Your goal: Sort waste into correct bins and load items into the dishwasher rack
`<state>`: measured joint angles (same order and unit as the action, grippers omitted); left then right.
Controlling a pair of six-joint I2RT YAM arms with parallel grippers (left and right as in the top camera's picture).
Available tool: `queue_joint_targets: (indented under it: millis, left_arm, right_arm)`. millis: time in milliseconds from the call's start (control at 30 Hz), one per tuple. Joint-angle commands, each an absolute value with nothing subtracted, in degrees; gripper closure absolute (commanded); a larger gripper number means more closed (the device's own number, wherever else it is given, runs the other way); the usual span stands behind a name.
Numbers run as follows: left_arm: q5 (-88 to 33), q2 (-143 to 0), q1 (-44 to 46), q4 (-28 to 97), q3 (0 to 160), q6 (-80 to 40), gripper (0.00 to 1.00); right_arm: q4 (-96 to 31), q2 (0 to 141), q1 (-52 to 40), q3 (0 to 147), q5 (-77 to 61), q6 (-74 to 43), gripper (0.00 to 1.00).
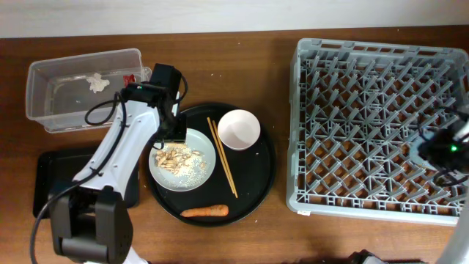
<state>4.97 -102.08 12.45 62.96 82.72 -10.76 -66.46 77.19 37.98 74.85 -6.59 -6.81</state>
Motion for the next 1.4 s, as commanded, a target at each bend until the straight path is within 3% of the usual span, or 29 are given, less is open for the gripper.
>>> queue_joint_targets:
  millis: [0,100,167,200,533,667,733,833,933,1100,1200,1367]
  left_arm:
    - [5.8,-99.9,12.2,62.9,83.0,-11.1,0.50]
    - [5.8,-99.9,12.2,62.9,83.0,-11.1,0.50]
    - [5.8,-99.9,12.2,62.9,83.0,-11.1,0.49]
    - [5.8,-99.9,12.2,62.9,83.0,-11.1,0.48]
    - [5.7,-97.2,12.2,63.8,83.0,-12.4,0.48]
    - [7.6,-92.9,8.2,67.2,83.0,-12.6,0.44]
    - [7.1,-92.1,3.3,69.4,83.0,-14.0,0.42]
    - [0.4,-92.1,-2.4,70.1,82.9,-14.5,0.29]
    - [-1.3,-92.1,-3.4,69.8,82.9,-14.5,0.29]
    - [-1.3,-92.1,-3.4,69.7,82.9,-14.6,0.22]
    - [-1.3,-92.1,-3.4,69.6,82.9,-14.5,0.21]
    - [-1.3,-92.1,-3.4,69.5,82.9,-14.5,0.21]
  right_arm:
    - [-67.1,82.8,41.6,75.6,-5.8,-8.9,0.81]
    - [-67.5,87.6,41.8,75.6,-5.8,-9.4,0.78]
    - [-67.6,88.8,41.7,75.6,-6.3,-9.5,0.43]
    - [-67.5,88.8,41.6,75.6,-8.6,-9.5,0.01]
    - [-68.2,88.8,41.3,75.6,-22.0,-6.2,0.02]
    - [-68.2,88.6,36.0,76.1,-26.7,-2.7,0.03]
    - [-68.2,87.8,30.0,77.7,-26.8,-1.3,0.04]
    - [-66.6,86.8,17.0,81.4,-26.7,-0.4,0.04]
    - [-60.5,86.9,3.5,82.5,-25.5,-0.4,0.06]
    - [-49.4,92.1,-18.9,82.5,-7.6,-2.4,0.14]
    - [-43.3,99.6,-24.5,82.5,-5.3,-3.0,0.21]
    - [-38.5,111.5,-25.5,82.5,-5.3,-9.1,0.33]
